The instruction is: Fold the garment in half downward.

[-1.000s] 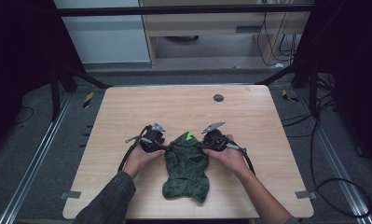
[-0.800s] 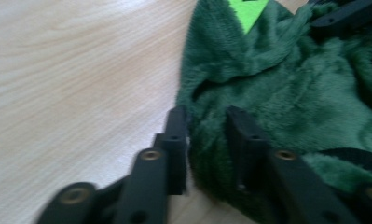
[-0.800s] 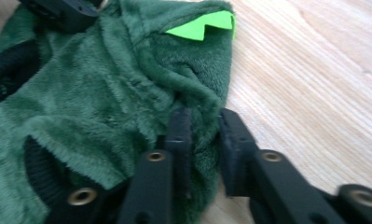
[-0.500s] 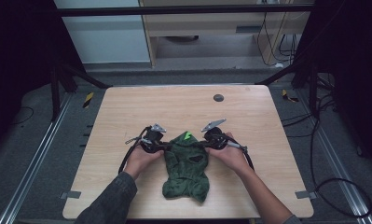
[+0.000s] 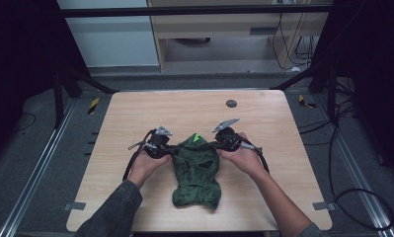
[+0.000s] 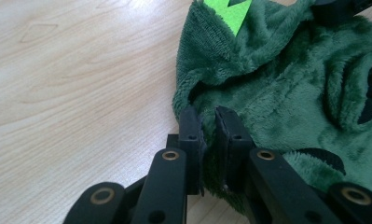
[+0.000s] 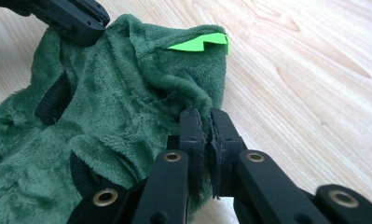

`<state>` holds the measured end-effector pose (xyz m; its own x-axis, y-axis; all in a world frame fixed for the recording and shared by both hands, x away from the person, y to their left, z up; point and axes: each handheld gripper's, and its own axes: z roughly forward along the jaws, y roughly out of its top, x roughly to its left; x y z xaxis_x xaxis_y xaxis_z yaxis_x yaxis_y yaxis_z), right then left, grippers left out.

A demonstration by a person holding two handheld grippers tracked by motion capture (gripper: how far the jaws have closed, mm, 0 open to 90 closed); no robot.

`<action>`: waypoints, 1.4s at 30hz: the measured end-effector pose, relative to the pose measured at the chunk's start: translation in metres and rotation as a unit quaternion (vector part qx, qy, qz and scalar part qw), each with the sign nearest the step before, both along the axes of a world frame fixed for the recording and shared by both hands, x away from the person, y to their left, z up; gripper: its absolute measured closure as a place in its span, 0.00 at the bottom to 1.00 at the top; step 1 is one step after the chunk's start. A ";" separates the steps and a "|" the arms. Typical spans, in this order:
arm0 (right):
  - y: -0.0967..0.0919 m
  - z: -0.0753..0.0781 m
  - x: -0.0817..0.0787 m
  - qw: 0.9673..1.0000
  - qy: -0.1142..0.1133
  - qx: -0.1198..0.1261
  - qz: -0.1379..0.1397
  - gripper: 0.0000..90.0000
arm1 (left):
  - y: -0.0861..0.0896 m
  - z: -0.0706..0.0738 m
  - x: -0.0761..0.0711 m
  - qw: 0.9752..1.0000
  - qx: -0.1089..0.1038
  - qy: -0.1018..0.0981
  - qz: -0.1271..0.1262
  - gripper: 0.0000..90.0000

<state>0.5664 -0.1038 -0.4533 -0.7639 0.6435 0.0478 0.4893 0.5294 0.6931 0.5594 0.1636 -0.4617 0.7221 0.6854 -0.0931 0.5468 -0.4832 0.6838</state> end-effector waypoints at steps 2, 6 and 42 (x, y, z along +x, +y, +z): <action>0.000 0.002 0.000 1.000 -0.003 -0.001 0.002 0.95 | 0.000 0.003 0.001 1.000 0.002 -0.003 -0.001 0.90; 0.000 0.008 0.001 1.000 -0.008 -0.001 0.002 0.94 | 0.000 0.007 0.001 1.000 0.004 -0.008 0.000 0.90; -0.003 0.048 0.008 0.998 -0.054 0.000 0.008 0.94 | -0.005 0.042 0.012 0.999 0.010 -0.044 0.005 0.90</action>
